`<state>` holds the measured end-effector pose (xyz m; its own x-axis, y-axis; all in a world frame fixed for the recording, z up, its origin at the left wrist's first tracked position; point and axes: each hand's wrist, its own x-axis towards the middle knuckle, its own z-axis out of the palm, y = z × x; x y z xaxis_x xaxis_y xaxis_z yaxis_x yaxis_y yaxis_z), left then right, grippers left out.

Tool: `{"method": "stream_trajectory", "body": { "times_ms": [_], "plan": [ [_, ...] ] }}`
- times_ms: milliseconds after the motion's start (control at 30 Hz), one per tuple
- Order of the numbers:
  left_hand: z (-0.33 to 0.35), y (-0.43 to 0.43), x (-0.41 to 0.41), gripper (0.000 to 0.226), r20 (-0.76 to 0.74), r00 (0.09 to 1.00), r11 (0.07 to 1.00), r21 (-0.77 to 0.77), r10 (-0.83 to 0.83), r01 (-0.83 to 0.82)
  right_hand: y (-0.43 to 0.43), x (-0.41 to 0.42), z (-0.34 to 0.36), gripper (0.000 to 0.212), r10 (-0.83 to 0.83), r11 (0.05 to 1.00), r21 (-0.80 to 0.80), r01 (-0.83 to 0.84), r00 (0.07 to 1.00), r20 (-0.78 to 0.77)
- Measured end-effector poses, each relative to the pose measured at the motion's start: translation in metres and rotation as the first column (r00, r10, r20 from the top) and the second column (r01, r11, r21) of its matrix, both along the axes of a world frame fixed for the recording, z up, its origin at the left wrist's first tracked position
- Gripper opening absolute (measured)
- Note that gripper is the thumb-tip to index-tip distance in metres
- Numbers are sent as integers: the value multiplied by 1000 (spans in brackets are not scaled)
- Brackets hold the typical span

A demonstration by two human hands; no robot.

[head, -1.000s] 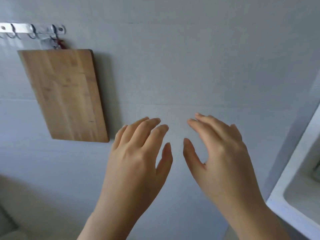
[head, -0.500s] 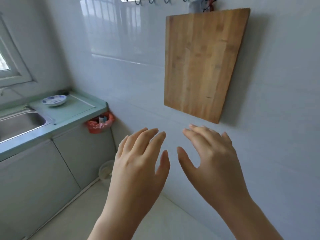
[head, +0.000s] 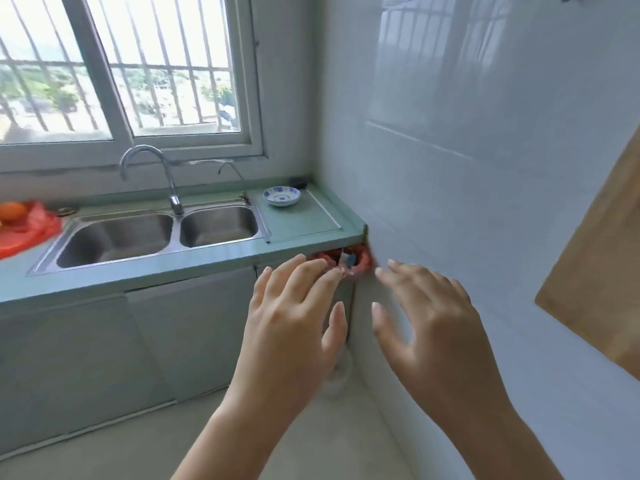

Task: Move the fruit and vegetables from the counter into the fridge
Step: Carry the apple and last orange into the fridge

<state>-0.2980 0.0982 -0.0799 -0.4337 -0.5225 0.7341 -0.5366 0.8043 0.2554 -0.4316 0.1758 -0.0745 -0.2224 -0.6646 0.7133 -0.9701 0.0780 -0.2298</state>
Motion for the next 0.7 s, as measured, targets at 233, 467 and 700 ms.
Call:
{"method": "stream_trajectory", "body": {
  "times_ms": [233, 467, 700],
  "plan": [
    [-6, -72, 40, 35, 17, 964, 963, 57, 265, -265, -111, 26, -6, 44, 229, 972, 34, -231, 972, 48],
    [-30, -150, 125, 35, -44, 896, 895, 94, 442, -436, -217, 95, -17, 43, 390, 917, 67, -392, 920, 44],
    [-44, -241, 240, 37, -43, 799, 791, 176, 600, -586, -327, 200, -23, 42, 506, 858, 56, -510, 859, 77]
  ]
}}
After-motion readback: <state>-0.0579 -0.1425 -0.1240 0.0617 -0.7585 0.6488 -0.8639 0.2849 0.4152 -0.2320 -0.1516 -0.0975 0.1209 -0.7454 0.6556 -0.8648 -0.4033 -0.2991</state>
